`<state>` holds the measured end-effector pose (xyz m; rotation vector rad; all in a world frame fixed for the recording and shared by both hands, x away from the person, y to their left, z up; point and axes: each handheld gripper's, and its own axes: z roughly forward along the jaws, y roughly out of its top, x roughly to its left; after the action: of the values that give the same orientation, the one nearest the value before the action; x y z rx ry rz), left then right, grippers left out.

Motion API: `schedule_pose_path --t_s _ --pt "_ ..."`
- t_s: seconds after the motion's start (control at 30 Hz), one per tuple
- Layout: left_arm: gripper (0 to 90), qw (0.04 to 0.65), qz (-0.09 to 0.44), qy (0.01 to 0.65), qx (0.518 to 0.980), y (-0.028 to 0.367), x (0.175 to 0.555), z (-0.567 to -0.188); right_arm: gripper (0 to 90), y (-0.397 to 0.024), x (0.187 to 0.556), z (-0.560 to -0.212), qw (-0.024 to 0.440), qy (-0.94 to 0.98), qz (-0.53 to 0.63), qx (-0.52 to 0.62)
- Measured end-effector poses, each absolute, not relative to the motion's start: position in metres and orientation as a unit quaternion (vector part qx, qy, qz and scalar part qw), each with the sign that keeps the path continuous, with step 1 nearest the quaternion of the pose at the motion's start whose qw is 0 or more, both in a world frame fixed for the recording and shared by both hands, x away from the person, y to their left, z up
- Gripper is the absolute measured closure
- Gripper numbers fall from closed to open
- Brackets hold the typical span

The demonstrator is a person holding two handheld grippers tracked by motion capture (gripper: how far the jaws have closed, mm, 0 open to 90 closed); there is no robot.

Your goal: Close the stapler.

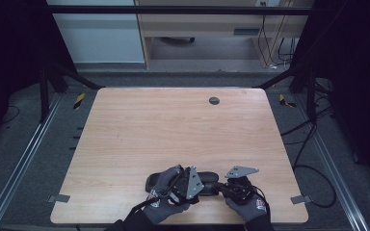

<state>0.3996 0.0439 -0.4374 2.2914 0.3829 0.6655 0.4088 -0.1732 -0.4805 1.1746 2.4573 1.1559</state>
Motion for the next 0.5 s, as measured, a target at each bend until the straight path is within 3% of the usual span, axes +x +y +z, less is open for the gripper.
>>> schedule_pose_path --t_s 0.27,0.5 --pt "32.6 0.379 0.249 0.170 0.875 0.067 0.399 -0.425 90.0 -0.186 0.406 -0.464 0.137 0.790 0.428 0.417" --pt "32.5 0.408 0.253 0.233 0.846 0.111 0.401 -0.413 90.0 -0.190 0.400 -0.435 0.164 0.760 0.480 0.407"
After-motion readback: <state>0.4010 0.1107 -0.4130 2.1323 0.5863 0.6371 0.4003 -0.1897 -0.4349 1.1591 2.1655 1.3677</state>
